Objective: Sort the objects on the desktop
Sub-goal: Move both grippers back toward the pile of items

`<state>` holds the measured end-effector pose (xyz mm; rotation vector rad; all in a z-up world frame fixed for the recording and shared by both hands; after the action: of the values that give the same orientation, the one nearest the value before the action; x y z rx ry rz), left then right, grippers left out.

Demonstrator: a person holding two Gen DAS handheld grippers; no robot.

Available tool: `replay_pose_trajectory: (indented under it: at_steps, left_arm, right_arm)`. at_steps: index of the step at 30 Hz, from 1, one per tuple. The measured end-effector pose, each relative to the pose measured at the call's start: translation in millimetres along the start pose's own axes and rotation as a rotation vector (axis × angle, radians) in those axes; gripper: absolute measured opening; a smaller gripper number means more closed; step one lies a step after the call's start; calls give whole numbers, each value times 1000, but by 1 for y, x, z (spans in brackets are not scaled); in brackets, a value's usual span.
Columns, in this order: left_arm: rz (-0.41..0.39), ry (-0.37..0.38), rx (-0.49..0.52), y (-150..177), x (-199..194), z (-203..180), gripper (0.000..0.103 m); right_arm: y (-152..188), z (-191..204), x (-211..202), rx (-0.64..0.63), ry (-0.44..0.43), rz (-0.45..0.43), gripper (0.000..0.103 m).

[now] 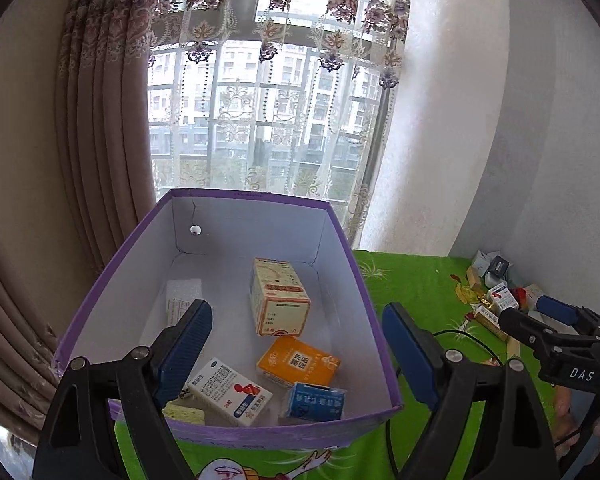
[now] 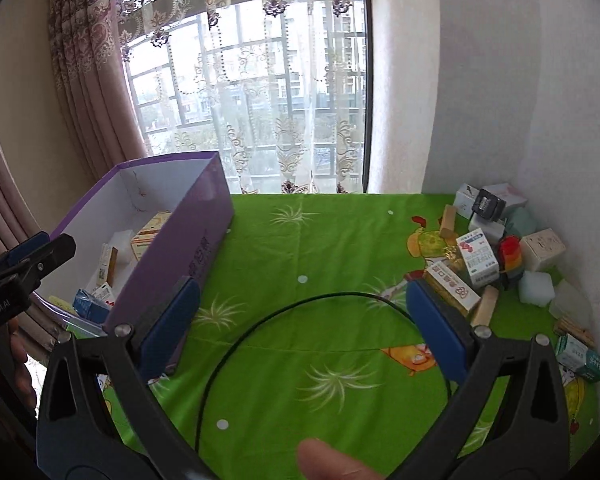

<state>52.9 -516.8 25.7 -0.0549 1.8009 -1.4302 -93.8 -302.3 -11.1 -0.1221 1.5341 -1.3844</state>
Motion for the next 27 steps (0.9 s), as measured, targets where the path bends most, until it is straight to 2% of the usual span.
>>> replay_pose_trajectory:
  at_steps: [10, 16, 18, 22, 27]
  left_arm:
    - [2, 90, 123, 1, -4, -91, 88]
    - [29, 175, 200, 14, -3, -156, 88]
    - [47, 216, 221, 21, -3, -176, 88]
    - [74, 273, 279, 41, -1, -216, 88]
    - [114, 355, 349, 68, 2, -265, 88]
  right_arm:
    - [54, -129, -49, 180, 183, 10, 103]
    - [88, -193, -81, 276, 323, 7, 103]
    - [97, -210, -87, 288, 332, 17, 103]
    - [102, -236, -98, 189, 320, 33, 103]
    - [105, -264, -99, 18, 293, 114, 103]
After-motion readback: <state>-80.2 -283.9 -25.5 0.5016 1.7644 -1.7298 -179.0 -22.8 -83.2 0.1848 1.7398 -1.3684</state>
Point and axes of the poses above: each gripper's, at about its wrist camera, not at the fingertips, and x roughly the way its jaws point, z to its left, y to its underside, the point moved 10 cm from there along x, roughly the way its jaws point, and after that the axes turned 12 degrees about -y, right-handed, at the moved point
